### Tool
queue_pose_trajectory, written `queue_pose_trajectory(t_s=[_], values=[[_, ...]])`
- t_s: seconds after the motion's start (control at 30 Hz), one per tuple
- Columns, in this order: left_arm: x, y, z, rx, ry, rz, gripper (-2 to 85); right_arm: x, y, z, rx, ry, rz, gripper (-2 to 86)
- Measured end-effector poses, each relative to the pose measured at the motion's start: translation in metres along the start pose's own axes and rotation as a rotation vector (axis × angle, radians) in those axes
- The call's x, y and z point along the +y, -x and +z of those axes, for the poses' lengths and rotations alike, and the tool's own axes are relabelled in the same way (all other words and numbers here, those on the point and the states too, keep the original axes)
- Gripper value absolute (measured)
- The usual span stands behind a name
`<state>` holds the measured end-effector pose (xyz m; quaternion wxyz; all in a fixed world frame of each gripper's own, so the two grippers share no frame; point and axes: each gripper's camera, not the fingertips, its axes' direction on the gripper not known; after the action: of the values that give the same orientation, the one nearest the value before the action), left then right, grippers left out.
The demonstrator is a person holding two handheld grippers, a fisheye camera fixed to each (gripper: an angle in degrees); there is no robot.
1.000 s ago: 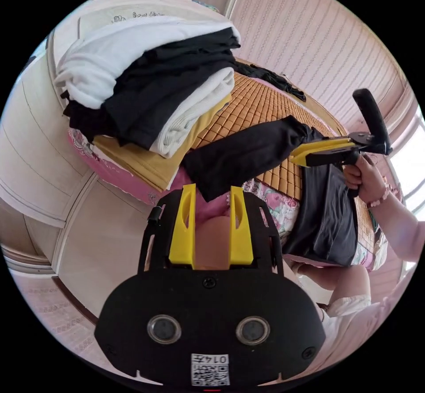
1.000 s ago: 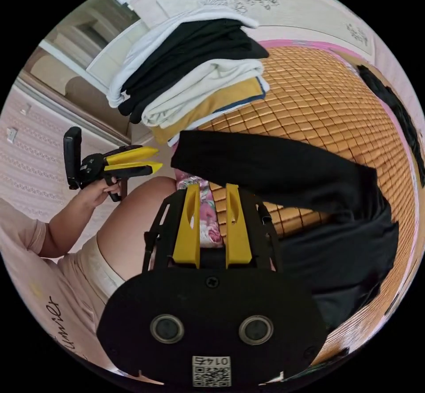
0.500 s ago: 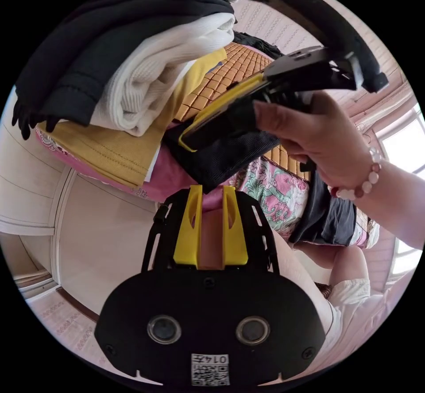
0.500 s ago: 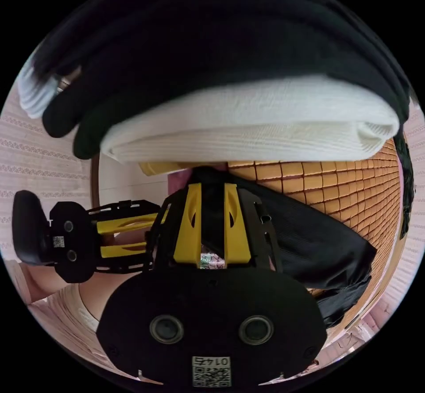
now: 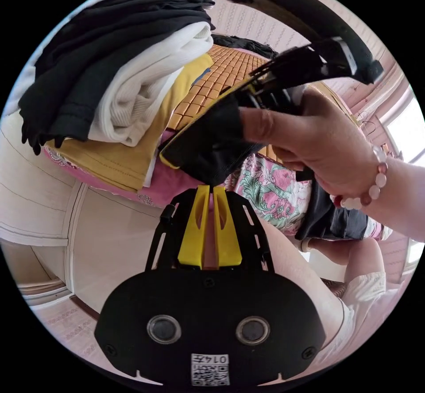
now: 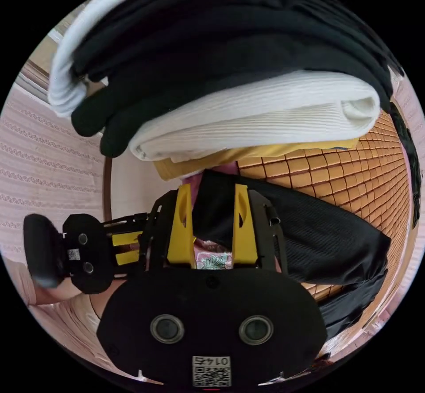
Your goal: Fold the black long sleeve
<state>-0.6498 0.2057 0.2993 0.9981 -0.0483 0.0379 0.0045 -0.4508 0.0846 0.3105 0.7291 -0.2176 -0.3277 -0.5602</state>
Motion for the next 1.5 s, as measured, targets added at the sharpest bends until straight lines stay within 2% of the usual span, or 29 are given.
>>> queue_pose_trajectory(t_s=[0.03,0.13,0.23,0.37,0.43,0.5,0.7,0.77,0.87,0.93,1.0,1.07,1.23,1.33,1.4,1.5], values=[[0.0,-0.001,0.0,-0.005,0.002,0.004,-1.0,0.003,0.009,-0.002,0.105,-0.046,-0.027,9.3],[0.003,-0.001,0.001,-0.011,0.007,0.012,-1.0,0.01,0.016,-0.005,0.128,-0.034,-0.074,4.6],[0.009,0.001,-0.005,-0.015,-0.018,0.005,-1.0,0.029,-0.003,-0.025,0.023,-0.095,0.007,1.6],[0.016,-0.012,-0.043,-0.014,-0.186,0.07,-1.0,0.092,-0.054,-0.084,-0.241,-0.307,0.152,0.9],[0.011,-0.024,-0.064,0.042,-0.271,0.101,-1.0,0.127,-0.075,-0.109,-0.255,-0.355,0.171,0.8],[-0.003,-0.042,-0.089,0.255,-0.409,0.148,-1.0,0.161,-0.096,-0.139,-0.244,-0.405,0.193,0.8],[-0.058,-0.121,-0.141,0.662,-0.609,0.319,-1.0,0.278,-0.138,-0.281,-0.154,-0.656,0.319,0.8],[-0.059,-0.153,-0.161,0.726,-0.665,0.415,-1.0,0.341,-0.129,-0.33,-0.11,-0.8,0.361,0.9],[-0.047,-0.207,-0.176,0.82,-0.669,0.584,-1.0,0.418,-0.11,-0.355,-0.026,-0.885,0.469,0.9],[-0.036,-0.237,-0.164,0.832,-0.603,0.664,-1.0,0.459,-0.105,-0.349,0.043,-0.845,0.61,0.9],[-0.023,-0.27,-0.127,0.798,-0.464,0.7,-1.0,0.495,-0.109,-0.326,0.056,-0.767,0.76,1.0],[-0.016,-0.289,-0.095,0.806,-0.356,0.699,-1.0,0.538,-0.123,-0.281,-0.053,-0.66,0.957,1.0],[0.002,-0.326,-0.044,0.862,-0.125,0.73,-0.9,0.597,-0.13,-0.24,-0.119,-0.617,1.172,1.3],[0.007,-0.336,-0.029,0.73,-0.092,0.772,-0.9,0.626,-0.136,-0.231,-0.203,-0.601,1.264,1.7],[-0.002,-0.331,-0.013,0.554,-0.097,0.783,-0.6,0.637,-0.144,-0.223,-0.243,-0.503,1.307,2.3],[-0.034,-0.315,0.003,0.379,-0.113,0.765,1.3,0.634,-0.16,-0.225,-0.111,-0.212,1.36,3.4]])
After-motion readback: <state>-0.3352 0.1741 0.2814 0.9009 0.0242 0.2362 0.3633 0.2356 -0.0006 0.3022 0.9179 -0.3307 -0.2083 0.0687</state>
